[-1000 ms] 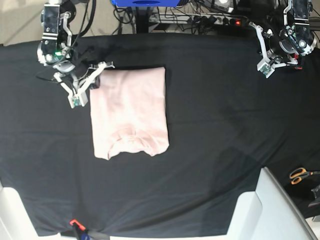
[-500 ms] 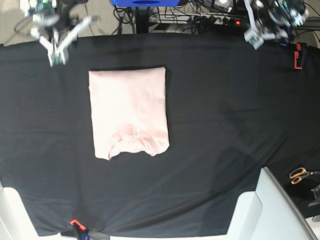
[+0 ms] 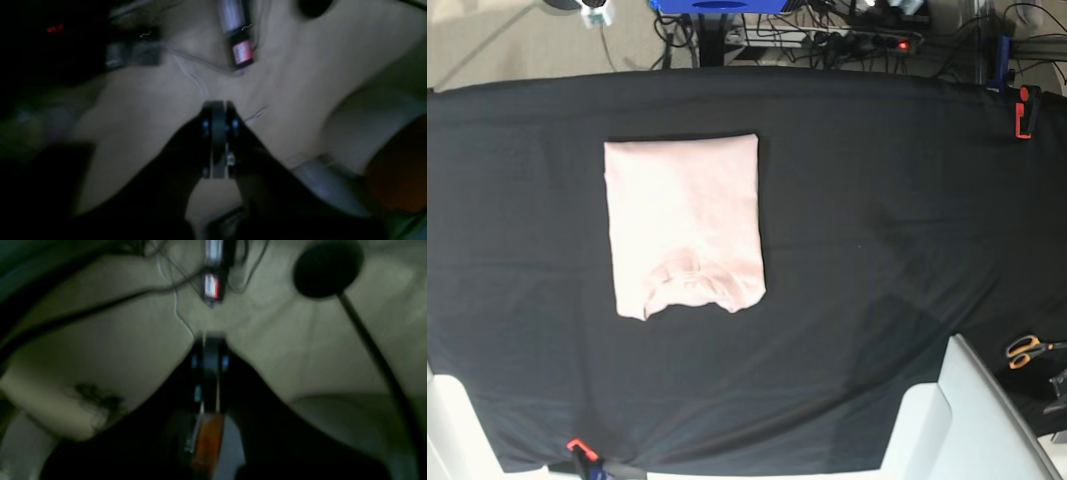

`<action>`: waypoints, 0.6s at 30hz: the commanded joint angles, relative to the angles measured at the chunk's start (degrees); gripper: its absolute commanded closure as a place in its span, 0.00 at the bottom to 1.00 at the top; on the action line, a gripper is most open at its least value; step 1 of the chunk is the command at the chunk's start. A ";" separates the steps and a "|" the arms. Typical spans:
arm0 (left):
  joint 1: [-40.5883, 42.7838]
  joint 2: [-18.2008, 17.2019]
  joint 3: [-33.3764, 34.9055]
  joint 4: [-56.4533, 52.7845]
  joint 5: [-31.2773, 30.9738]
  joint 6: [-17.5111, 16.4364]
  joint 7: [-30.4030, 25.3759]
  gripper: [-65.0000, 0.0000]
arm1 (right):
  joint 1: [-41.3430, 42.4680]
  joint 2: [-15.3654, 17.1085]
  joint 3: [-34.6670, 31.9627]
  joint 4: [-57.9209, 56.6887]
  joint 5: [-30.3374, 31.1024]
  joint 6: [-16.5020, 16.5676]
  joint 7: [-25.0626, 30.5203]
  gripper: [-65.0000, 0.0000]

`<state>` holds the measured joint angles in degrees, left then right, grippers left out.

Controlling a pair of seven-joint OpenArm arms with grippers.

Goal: Fold the T-shirt properly

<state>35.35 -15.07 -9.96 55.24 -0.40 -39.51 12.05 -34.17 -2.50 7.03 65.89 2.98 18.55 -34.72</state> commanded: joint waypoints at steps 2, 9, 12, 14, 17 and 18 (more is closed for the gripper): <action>-5.42 -0.53 3.23 -12.21 -0.08 -0.49 -6.30 1.00 | 6.26 1.58 0.05 -14.24 0.14 -0.04 2.94 1.00; -25.11 2.63 17.82 -50.72 -0.17 2.98 -29.50 1.00 | 23.32 3.25 0.05 -57.76 0.05 -0.48 38.02 1.00; -27.84 4.30 26.88 -52.74 -0.17 14.85 -33.28 1.00 | 24.28 3.25 0.40 -61.36 0.14 -0.48 54.02 1.00; -28.89 5.00 32.51 -52.65 -0.17 22.06 -33.20 1.00 | 24.20 3.25 0.49 -61.54 0.23 -0.48 56.74 1.00; -30.12 5.53 37.87 -53.09 -0.52 26.72 -33.20 1.00 | 24.20 3.25 0.49 -61.54 0.23 -0.48 54.19 1.00; -30.21 5.53 38.83 -53.09 -0.61 27.24 -33.20 1.00 | 24.20 3.25 0.49 -61.54 0.23 -0.48 53.23 1.00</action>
<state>4.60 -9.21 28.88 2.44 -1.08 -11.94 -21.02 -9.21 0.78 7.40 4.49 3.42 17.78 18.22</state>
